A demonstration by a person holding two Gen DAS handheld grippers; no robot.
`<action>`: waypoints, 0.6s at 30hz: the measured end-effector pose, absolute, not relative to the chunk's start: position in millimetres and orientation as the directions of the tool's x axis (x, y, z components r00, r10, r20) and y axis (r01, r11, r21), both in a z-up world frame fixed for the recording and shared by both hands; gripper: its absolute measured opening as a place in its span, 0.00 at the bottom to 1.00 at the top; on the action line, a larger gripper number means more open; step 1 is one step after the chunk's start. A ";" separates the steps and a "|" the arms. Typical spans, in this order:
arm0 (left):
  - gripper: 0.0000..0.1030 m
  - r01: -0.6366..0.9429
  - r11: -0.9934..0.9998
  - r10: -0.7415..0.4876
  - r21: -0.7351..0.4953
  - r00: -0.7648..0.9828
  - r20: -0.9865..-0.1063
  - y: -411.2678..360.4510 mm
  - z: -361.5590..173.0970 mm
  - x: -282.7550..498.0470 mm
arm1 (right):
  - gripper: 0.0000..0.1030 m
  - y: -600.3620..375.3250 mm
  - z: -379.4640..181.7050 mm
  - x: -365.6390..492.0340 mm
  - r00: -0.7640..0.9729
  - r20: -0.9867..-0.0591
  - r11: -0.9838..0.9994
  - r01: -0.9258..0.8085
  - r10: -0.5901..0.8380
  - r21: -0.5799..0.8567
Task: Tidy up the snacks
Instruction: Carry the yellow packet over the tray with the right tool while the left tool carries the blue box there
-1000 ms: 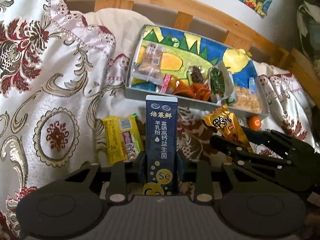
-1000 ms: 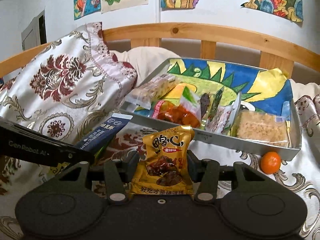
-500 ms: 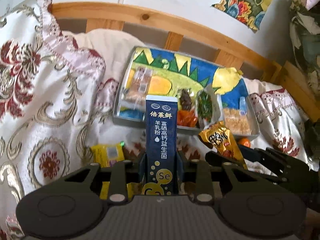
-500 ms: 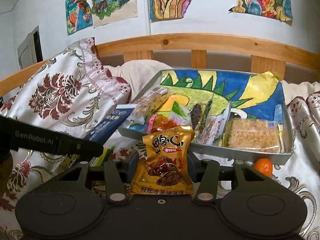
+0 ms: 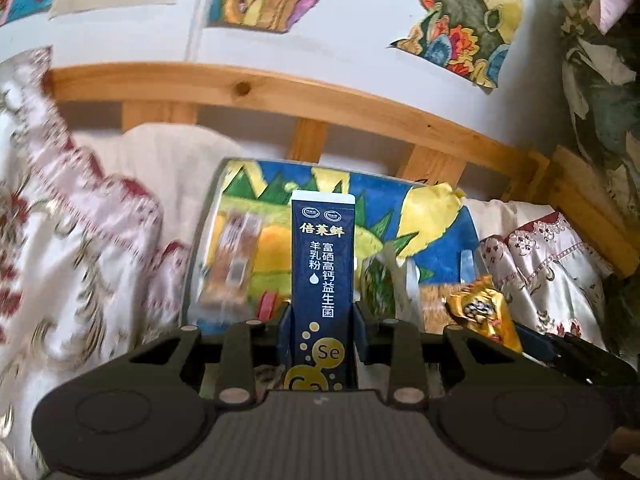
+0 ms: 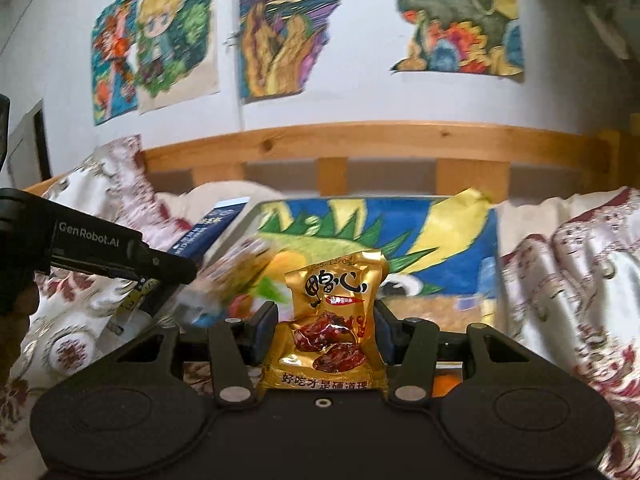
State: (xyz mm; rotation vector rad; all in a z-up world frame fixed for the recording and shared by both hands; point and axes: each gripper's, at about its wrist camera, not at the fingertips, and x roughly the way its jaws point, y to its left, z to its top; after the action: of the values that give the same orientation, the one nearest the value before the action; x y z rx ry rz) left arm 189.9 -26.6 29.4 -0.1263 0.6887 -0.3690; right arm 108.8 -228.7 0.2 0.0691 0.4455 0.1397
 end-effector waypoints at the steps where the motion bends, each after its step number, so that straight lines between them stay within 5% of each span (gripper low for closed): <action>1: 0.34 0.296 0.927 -0.375 -0.231 0.712 -0.594 -29.3 29.5 195.6 | 0.51 -233.9 -0.3 111.5 0.897 -0.420 0.989 -0.107 0.140 0.100; 18: 0.34 0.325 0.919 -0.391 -0.226 0.661 -0.641 -60.0 -6.3 310.6 | 0.51 -286.7 -29.5 155.7 0.906 -0.417 0.987 -0.006 0.073 0.159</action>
State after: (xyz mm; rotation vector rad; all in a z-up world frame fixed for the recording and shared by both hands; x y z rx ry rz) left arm 310.6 -60.0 -6.3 -0.0946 0.7465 -0.4054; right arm 155.7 -286.7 -29.5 0.1554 0.4361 0.0412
